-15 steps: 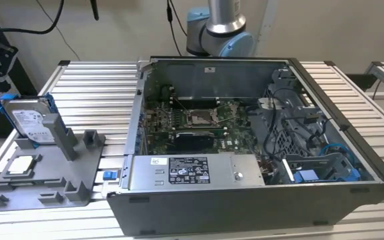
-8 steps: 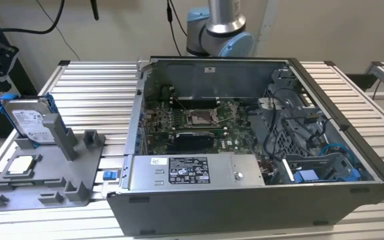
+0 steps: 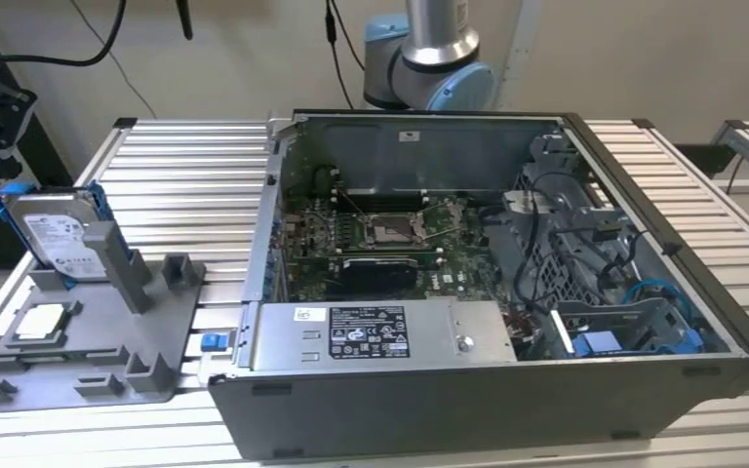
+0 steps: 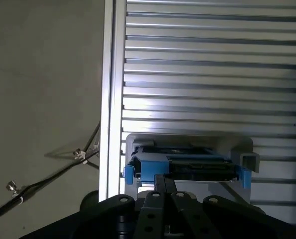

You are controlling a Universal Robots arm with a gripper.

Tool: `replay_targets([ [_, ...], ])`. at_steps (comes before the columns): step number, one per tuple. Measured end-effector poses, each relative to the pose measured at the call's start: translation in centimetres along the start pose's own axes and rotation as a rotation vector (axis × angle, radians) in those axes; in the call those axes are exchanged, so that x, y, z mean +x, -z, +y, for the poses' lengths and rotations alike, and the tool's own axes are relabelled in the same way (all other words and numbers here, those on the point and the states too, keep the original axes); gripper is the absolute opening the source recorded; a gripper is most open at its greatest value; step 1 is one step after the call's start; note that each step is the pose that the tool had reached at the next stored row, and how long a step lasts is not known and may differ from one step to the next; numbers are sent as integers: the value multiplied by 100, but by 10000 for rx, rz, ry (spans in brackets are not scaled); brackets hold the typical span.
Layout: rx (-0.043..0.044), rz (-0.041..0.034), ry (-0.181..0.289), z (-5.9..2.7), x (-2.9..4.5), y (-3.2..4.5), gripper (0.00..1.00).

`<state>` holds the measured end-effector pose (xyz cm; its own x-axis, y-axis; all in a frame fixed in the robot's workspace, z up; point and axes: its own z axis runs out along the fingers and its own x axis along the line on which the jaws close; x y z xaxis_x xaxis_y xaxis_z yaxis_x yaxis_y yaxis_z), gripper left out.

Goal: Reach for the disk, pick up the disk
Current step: 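Reach for the disk, then pick up the disk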

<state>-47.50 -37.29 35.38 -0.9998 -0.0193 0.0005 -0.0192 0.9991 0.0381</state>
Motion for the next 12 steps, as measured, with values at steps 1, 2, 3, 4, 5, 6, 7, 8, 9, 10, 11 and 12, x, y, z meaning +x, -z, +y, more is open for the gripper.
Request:
replay_targets([
  [1, 0, 0, 0, 0, 0, 0, 0],
  [2, 0, 0, 0, 0, 0, 0, 0],
  [3, 0, 0, 0, 0, 0, 0, 0],
  [4, -1, -2, 5, 0, 0, 0, 0],
  [5, -1, -3, 21, 0, 0, 0, 0],
  [6, 0, -3, 57, 0, 0, 0, 0],
  [7, 0, -2, 124, 0, 0, 0, 0],
  [8, 1, 0, 216, 0, 0, 0, 0],
  [9, 1, 4, 331, 0, 0, 0, 0],
  [10, 0, 8, 463, 0, 0, 0, 0],
  [11, 0, 12, 602, 1, 0, 0, 0],
  [12, 0, 17, 754, 1, 0, 0, 0],
])
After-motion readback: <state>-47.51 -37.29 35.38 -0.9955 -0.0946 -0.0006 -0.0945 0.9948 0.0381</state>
